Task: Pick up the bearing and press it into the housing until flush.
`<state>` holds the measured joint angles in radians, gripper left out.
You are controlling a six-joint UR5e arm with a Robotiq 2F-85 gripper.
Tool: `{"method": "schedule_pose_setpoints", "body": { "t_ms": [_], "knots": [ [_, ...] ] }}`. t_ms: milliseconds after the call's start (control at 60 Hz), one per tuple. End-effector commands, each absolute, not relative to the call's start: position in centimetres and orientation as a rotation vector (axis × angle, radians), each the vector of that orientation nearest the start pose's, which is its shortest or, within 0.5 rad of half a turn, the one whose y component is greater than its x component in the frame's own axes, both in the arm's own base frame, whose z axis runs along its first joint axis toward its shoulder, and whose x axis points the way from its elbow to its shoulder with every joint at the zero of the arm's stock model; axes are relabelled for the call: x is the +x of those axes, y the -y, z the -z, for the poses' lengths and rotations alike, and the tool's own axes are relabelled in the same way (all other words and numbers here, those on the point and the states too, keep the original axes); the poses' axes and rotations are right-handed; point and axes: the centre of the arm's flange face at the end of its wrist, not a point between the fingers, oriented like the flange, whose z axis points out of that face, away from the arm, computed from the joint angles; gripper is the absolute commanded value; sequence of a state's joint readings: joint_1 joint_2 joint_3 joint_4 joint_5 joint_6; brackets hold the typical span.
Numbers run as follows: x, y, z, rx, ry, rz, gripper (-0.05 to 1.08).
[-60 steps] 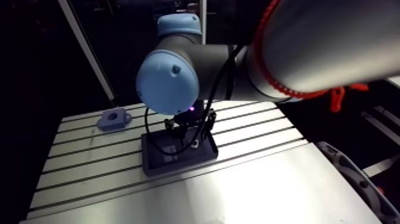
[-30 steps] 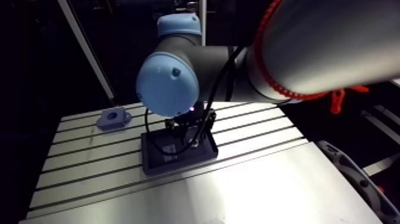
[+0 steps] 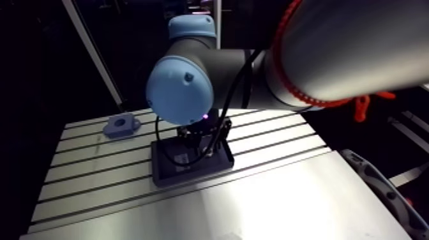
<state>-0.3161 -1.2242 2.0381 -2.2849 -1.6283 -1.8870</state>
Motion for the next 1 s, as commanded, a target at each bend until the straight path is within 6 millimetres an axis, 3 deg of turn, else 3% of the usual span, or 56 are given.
{"method": "schedule_pose_setpoints", "body": {
  "t_ms": [17, 1000],
  "knots": [
    [-51.78, -3.51, -16.63, -0.003, -3.025, -0.034, 0.44],
    [-51.75, -3.47, -16.92, -0.015, -3.028, -0.042, 0.54]
  ]
}}
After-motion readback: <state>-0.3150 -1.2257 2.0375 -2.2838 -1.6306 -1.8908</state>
